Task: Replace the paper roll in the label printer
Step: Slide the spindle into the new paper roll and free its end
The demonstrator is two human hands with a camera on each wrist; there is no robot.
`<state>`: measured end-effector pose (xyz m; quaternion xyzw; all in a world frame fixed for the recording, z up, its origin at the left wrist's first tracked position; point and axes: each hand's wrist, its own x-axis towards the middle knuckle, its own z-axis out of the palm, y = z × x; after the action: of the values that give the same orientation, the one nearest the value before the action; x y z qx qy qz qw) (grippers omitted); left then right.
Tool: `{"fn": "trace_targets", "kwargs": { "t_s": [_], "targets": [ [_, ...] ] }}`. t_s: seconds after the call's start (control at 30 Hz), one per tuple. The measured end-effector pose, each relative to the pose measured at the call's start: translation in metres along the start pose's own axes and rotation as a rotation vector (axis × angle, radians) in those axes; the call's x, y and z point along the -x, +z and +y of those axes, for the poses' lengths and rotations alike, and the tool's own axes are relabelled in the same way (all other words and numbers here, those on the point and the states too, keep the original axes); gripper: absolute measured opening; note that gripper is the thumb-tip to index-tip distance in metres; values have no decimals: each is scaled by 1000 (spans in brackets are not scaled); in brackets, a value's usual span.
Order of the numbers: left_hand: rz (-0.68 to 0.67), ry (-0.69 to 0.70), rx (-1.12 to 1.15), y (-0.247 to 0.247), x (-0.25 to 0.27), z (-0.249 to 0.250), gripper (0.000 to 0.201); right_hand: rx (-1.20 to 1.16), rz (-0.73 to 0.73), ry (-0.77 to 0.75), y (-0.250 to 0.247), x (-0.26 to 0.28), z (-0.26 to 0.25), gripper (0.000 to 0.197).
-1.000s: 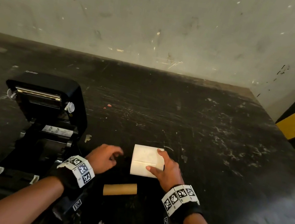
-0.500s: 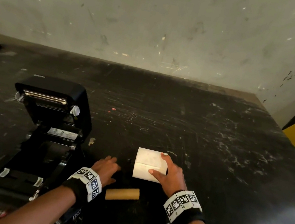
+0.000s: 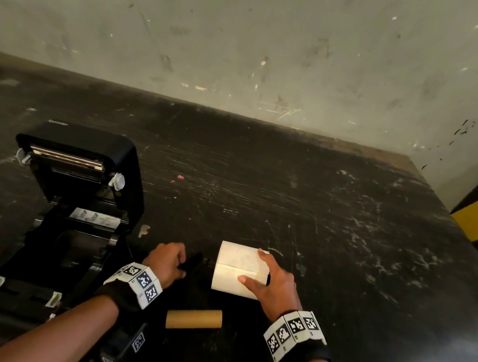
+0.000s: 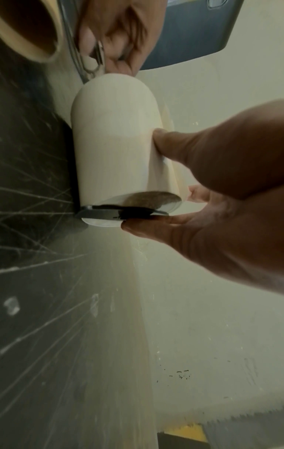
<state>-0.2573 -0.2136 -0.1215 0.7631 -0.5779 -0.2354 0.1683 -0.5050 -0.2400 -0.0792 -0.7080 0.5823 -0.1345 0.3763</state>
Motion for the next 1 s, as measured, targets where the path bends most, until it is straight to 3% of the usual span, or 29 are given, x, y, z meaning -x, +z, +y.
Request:
{"fn": "trace_targets", "kwargs": {
  "t_s": [0.1,0.2,0.33,1.0],
  "targets": [
    [89,-14,161,2,-1,8,36,-6,1,-7,-1,-1,0,70],
    [87,52,265,10,-2,18,39,-21,5,-8,0,-2,0,71],
    [74,39,372,12,-3,23,35,-28,12,4,1,-3,1,71],
    [32,149,468,22,-2,32,30,74,43,11,8,-8,4,71]
  ]
}}
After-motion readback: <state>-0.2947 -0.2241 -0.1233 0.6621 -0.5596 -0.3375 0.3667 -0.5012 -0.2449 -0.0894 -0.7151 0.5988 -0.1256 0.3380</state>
